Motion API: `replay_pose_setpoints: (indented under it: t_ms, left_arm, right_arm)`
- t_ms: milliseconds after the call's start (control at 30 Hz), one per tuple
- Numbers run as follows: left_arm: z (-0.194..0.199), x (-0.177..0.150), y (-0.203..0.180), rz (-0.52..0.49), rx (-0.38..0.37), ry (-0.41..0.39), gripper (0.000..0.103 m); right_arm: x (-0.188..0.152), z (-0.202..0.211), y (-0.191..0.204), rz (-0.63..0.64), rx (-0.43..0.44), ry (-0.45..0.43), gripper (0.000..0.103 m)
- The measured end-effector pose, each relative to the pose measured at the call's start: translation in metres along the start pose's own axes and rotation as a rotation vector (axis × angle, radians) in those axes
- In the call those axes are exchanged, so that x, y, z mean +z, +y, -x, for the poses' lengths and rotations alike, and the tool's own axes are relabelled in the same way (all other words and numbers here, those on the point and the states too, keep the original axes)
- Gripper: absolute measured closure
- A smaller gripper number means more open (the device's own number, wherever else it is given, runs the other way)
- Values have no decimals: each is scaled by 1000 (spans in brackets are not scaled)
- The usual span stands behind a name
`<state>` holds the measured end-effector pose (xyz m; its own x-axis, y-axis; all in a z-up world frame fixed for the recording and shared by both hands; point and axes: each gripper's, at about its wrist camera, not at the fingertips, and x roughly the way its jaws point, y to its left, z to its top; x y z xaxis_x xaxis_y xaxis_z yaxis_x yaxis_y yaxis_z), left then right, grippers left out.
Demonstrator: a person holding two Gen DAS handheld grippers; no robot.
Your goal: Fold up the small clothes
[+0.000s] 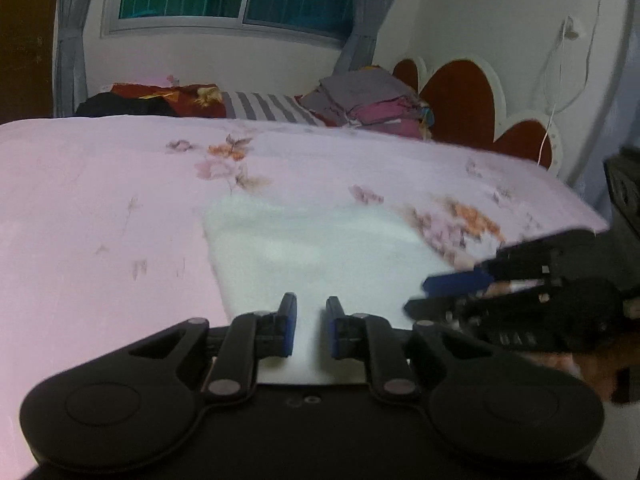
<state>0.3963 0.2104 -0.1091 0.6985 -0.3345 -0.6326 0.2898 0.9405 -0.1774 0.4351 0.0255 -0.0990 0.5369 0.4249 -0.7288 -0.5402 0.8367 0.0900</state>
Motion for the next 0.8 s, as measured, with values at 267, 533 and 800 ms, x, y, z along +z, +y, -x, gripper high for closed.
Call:
replay_pose_setpoints:
  t_ms: [267, 533, 800]
  left_arm:
    - [14, -7, -18, -26, 32, 17, 89]
    - [53, -54, -36, 16, 70, 38, 89]
    - [53, -65, -48, 35, 178, 98, 89]
  right_arm:
    - [-11, 2, -16, -59, -89, -10, 76]
    - [-53, 54, 22, 1, 41, -10, 76]
    - [-83, 42, 9, -65, -48, 70, 76]
